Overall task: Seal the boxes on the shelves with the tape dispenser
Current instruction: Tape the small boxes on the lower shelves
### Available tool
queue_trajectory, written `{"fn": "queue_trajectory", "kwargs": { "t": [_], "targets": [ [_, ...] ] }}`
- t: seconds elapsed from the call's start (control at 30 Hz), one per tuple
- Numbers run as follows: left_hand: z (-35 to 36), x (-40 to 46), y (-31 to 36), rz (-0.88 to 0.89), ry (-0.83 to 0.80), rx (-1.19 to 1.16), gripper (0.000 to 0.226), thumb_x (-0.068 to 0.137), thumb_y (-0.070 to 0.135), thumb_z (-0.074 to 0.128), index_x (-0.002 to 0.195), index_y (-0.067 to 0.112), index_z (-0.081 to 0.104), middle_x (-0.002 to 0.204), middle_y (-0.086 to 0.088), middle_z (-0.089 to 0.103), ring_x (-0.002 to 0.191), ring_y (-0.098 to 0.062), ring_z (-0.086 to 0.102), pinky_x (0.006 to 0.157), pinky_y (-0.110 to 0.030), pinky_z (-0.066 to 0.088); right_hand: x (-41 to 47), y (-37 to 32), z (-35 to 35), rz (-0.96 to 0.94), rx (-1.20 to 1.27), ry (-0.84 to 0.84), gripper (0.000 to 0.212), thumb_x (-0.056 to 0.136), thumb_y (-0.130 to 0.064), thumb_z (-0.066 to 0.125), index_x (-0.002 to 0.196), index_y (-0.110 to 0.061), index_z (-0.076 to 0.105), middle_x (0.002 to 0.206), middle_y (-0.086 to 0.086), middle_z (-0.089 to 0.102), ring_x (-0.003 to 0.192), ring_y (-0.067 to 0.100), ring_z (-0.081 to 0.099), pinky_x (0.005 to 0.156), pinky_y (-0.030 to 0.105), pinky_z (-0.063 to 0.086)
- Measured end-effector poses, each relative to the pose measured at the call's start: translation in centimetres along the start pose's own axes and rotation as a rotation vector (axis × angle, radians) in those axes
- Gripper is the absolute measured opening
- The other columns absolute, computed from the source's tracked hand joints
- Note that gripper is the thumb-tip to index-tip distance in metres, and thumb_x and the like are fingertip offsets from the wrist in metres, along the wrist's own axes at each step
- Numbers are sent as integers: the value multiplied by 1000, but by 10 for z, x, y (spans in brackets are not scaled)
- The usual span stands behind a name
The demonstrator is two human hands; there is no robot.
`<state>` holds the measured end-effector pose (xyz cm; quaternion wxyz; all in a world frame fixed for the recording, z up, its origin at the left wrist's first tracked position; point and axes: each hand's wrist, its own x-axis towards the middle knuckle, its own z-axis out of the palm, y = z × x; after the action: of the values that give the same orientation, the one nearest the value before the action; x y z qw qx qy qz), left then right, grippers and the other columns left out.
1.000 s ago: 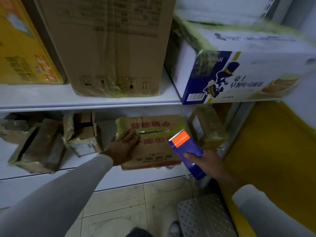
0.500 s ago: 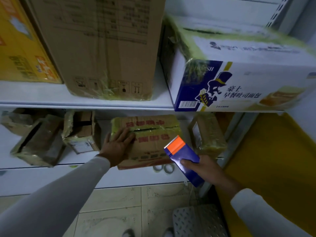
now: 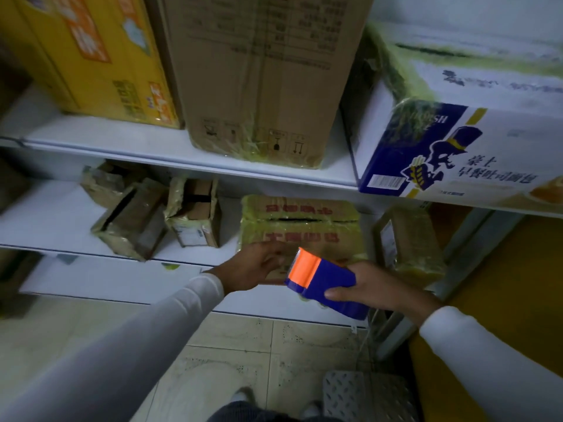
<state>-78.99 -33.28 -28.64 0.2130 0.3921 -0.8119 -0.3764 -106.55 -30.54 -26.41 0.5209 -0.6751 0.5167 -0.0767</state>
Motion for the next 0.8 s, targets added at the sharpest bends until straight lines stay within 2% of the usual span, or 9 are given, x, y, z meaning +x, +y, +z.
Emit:
{"fn": "queue_trajectory", "kwargs": {
  "t": [0.03,0.13,0.23,0.47,0.63,0.73,0.8],
  "targets": [
    [-4,-2,1,-25,-55,-26,31,99,11,47,128,18,53,125,9,55,114,0,50,91,-3,36,3,-3,2,-10,-18,-12,44,73,-62,75,102,-29,68,97,-10,75,87,4,71,75,25,54],
    [-14,-5,3,-80,-144,-115,29,100,14,45,127,10,56,125,0,60,114,-10,54,94,-15,43,9,-12,5,-47,-37,-28,40,79,-53,77,104,-23,68,98,-6,75,89,7,71,80,31,57],
    [-19,-10,5,-155,-149,-228,24,99,11,46,114,7,63,112,-1,65,106,-10,59,91,-21,47,14,-21,4,-56,-33,-48,44,79,-50,77,110,-21,65,103,-1,74,93,10,71,87,37,59],
    [-29,-16,1,-261,19,-281,11,94,1,53,96,0,63,88,0,65,80,-4,61,72,-12,48,27,-35,11,-50,-43,-37,44,79,-46,80,114,-27,61,104,-7,73,97,6,70,89,40,59],
    [-31,-23,-11,-319,62,-259,15,93,-2,48,90,8,59,87,-3,62,80,-11,59,70,-17,48,38,-40,21,-33,-38,-38,49,77,-53,79,115,-28,61,105,-5,73,97,7,70,89,42,59],
    [-29,-26,-19,-367,87,-327,18,94,-4,45,87,8,57,79,0,60,67,-1,60,58,-11,47,44,-42,27,-36,-36,-38,53,75,-55,79,116,-28,60,107,-6,73,98,6,70,90,42,59],
    [-29,-27,-24,-396,118,-368,19,95,-4,45,85,7,57,75,-1,60,60,1,60,55,-12,47,48,-44,27,-20,-19,-48,55,73,-56,79,116,-27,61,108,-4,73,98,8,70,91,44,58]
  ]
}}
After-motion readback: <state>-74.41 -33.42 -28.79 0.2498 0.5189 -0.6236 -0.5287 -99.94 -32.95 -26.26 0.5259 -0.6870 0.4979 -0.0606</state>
